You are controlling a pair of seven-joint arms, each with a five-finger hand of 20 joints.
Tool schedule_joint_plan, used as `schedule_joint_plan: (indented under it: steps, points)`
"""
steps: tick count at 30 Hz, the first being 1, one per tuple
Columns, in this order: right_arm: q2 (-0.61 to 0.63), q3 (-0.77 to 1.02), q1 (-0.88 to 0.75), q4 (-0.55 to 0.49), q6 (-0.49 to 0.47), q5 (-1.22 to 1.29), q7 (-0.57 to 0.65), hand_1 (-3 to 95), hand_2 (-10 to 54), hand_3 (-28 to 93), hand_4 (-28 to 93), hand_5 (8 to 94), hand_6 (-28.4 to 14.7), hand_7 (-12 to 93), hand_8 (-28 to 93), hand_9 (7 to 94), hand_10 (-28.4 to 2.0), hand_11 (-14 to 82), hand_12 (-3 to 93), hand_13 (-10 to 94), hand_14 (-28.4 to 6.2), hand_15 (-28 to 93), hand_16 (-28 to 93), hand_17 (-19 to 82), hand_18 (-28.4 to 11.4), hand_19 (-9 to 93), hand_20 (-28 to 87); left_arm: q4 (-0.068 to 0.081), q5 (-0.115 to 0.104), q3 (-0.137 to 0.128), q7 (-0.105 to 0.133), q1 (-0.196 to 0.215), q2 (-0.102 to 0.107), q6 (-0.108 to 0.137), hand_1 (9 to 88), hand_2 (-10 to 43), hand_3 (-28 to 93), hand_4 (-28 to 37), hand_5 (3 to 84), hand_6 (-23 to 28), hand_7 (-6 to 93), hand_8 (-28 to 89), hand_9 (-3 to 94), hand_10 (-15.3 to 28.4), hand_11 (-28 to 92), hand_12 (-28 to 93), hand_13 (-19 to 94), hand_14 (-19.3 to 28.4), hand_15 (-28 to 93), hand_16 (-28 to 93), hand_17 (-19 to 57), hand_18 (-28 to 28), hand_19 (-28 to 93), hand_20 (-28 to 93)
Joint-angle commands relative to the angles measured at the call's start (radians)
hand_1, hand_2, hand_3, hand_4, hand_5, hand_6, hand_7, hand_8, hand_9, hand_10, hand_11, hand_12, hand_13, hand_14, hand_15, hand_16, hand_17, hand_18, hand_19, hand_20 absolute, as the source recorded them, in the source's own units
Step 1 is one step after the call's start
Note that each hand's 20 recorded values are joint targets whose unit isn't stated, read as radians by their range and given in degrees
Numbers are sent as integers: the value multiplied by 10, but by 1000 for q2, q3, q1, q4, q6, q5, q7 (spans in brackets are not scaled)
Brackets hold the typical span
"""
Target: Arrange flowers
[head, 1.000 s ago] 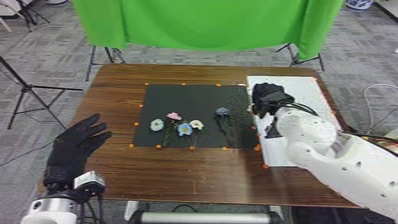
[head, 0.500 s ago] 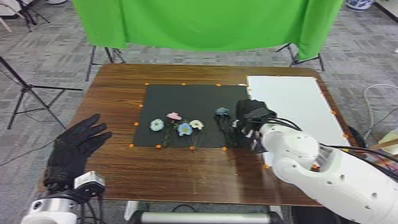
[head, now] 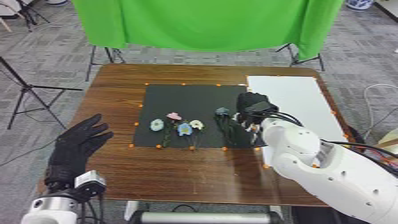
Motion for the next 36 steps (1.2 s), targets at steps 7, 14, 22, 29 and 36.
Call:
schedule_joint_plan:
  steps: [7, 14, 22, 29, 36]
  points:
    - [-30, 14, -34, -20, -61, 8, 39, 481, -95, 839, -283, 713, -2, 293, -41, 875, -82, 147, 319, 798, -33, 753, 157, 352, -181, 931, -1, 1, 7, -4, -17, 4, -7, -15, 252, 65, 825, -204, 420, 119, 153, -102, 378, 201, 283, 84, 294, 269, 555, -118, -86, 227, 611, 3]
    - [-45, 65, -64, -28, -89, 0, 29, 429, -95, 854, -283, 661, -2, 254, -62, 823, -89, 200, 285, 776, -38, 759, 145, 338, -183, 932, -8, 0, 6, -2, -12, 9, -7, -8, 252, 65, 824, -204, 420, 119, 153, -101, 378, 200, 284, 85, 294, 269, 556, -118, -87, 227, 612, 3]
    - [-61, 104, -86, -27, -116, -9, 16, 396, -95, 873, -283, 645, -5, 243, -156, 779, -99, 263, 241, 756, -48, 769, 139, 327, -187, 932, -14, -2, 4, -2, -7, 15, -9, -1, 253, 66, 825, -203, 420, 119, 154, -102, 378, 200, 284, 84, 295, 268, 556, -118, -86, 227, 611, 2]
    - [-69, 132, -112, -37, -159, -3, 23, 365, -95, 905, -283, 607, -17, 228, -154, 713, -126, 325, 179, 721, -63, 769, 124, 311, -191, 928, -34, -1, 6, 2, -11, 9, -10, -2, 253, 64, 825, -202, 420, 119, 154, -102, 378, 200, 284, 84, 294, 268, 555, -119, -86, 227, 612, 2]
    - [-70, 156, -129, -45, -166, -12, 15, 350, -95, 914, -282, 572, -30, 219, -153, 652, -149, 328, 156, 689, -75, 769, 116, 301, -195, 926, -49, -5, 5, 2, -8, 18, -8, 5, 254, 61, 825, -202, 421, 120, 153, -102, 377, 200, 285, 85, 293, 269, 555, -118, -87, 227, 612, 2]
